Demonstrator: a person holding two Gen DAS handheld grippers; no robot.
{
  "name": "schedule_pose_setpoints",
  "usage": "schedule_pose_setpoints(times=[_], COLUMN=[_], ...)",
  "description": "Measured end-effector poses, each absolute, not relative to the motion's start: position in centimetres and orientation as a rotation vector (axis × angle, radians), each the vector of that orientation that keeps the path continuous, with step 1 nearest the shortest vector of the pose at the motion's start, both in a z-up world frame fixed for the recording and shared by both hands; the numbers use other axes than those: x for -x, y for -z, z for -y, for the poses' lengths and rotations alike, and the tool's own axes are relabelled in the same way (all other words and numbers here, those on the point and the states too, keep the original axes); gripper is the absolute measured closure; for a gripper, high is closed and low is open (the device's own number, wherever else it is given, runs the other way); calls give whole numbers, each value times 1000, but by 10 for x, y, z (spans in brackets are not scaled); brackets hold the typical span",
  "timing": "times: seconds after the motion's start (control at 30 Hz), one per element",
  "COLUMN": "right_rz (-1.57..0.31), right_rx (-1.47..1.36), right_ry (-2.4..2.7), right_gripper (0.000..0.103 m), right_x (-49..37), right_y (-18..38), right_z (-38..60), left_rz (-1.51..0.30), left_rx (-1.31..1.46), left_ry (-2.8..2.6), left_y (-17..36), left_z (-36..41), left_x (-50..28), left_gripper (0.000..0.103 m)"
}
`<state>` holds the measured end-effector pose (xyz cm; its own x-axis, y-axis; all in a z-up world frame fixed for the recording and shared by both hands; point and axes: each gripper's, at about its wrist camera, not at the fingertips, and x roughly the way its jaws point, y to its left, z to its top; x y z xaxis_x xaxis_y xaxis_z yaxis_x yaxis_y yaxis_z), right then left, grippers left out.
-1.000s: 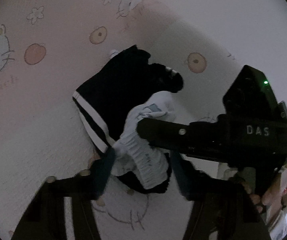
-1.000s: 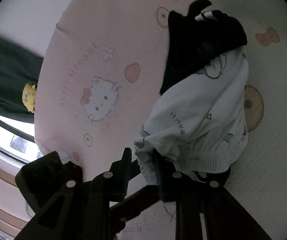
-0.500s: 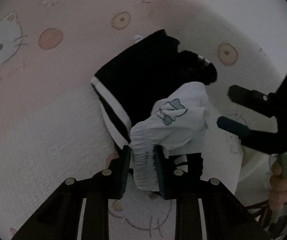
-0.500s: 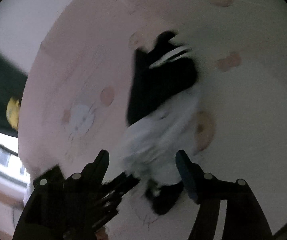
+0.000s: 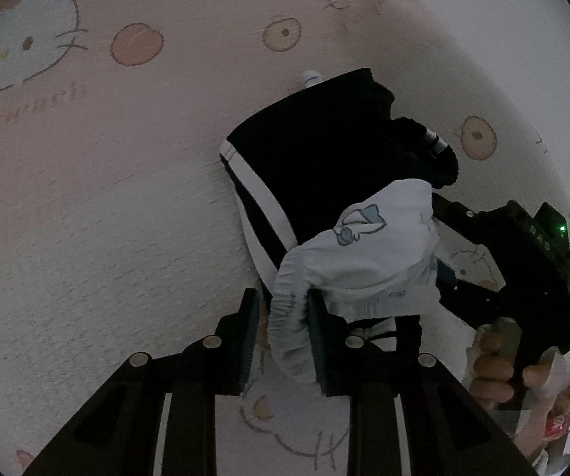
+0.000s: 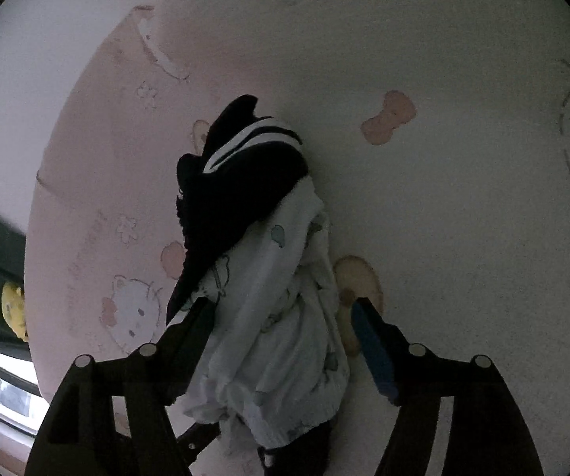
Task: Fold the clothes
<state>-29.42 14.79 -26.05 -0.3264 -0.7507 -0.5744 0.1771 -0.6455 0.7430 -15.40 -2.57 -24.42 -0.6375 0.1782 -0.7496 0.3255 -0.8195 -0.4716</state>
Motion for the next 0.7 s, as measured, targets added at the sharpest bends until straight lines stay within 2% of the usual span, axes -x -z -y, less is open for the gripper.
schedule_pose_setpoints(times=[0.03,0.07,0.1,0.2,0.27,0.37,0.43,0.47,0.5,0.6,0.7], right_rz=[759,742,726,634,521,555,639,662,676,624,488], right_rx=[-1298,-1290,-1282,-1261,-1222,-1166,-1135,-1115,-1086,-1040,-1085], right_ry=[2008,2001,1994,2006,2029,1975,1889,1855,1814,1699,1751], right_gripper=[57,64,76,85,87,88,88,88,89,89,89], right_x=[294,294,295,293,289,285,285,283,281,270,265], right_y=[260,258,257,251,243,238,237,235,231,218,214], right_z=[-145,-143,-140,-131,-124,-122,-122,-121,-119,-98,-79], left_rz=[-912,-913,-916,-909,-900,-928,-957,-971,-984,-992,-926], left_rx=[-1295,-1298,-1303,-1304,-1293,-1215,-1168,-1151,-1128,-1109,-1179], left_ry=[2614,2613,2615,2621,2613,2610,2597,2584,2598,2625,2620], left_y=[244,244,244,237,231,218,208,203,199,194,201], left_z=[26,26,26,29,30,33,36,39,40,40,42], left_x=[155,156,157,146,147,147,146,145,144,150,145], left_gripper=[81,81,81,81,81,80,64,45,37,37,37])
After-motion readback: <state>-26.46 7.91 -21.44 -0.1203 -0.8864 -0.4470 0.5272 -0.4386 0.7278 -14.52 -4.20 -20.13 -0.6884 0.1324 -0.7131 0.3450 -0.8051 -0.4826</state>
